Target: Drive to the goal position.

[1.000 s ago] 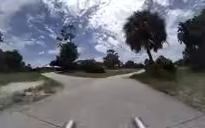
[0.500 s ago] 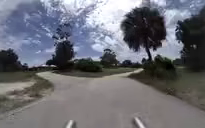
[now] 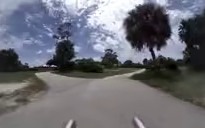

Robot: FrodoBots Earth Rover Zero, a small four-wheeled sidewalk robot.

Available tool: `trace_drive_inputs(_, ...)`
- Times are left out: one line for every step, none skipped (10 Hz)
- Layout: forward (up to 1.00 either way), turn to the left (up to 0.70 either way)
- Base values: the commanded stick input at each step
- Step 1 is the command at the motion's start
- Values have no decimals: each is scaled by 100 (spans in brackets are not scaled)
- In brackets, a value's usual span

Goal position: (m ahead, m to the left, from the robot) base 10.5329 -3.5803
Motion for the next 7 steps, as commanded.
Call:
trace_drive_inputs(85,0)
trace_drive_inputs(85,0)
trace_drive_inputs(85,0)
trace_drive_inputs(85,0)
trace_drive_inputs(85,0)
trace_drive_inputs(85,0)
trace_drive_inputs(85,-3)
